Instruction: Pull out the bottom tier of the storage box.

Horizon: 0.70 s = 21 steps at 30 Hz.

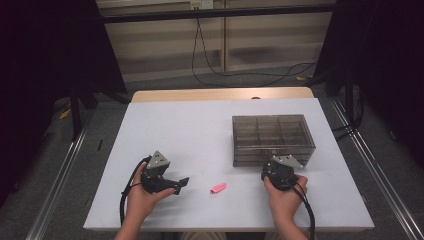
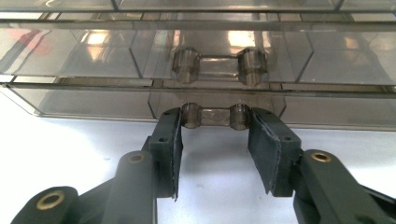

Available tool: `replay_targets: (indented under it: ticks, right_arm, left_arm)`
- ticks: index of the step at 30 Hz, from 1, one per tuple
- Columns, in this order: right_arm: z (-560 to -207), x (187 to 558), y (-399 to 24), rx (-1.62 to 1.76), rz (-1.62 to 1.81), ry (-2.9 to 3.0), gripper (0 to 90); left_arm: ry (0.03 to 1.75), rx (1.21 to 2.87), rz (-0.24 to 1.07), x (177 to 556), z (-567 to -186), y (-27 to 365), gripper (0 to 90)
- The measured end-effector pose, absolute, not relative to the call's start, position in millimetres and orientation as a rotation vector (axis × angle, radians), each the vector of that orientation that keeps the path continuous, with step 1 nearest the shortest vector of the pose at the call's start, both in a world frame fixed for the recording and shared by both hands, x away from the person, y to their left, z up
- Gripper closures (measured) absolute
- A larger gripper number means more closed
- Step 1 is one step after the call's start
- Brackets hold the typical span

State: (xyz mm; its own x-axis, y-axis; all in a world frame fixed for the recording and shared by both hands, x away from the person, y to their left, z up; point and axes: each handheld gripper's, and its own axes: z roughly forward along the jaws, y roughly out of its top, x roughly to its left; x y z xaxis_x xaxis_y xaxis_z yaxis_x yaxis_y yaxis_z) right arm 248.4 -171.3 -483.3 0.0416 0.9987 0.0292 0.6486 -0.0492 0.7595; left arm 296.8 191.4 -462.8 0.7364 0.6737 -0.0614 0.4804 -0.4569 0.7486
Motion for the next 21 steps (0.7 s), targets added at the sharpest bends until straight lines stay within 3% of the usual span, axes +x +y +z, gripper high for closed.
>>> replay_targets:
  ticks: [15, 21]
  right_arm:
    - [-483.3, 231.0, -174.3, 1.736, 0.825, 1.695, 55.2]
    - [-484.6, 225.7, -181.1, 1.693, 0.854, 1.74, 41.4]
  left_arm:
    - [0.861, 2.156, 0.302, 294.5, -462.4, 187.4, 7.6]
    - [0.851, 2.155, 0.292, 293.1, -461.8, 184.0, 7.4]
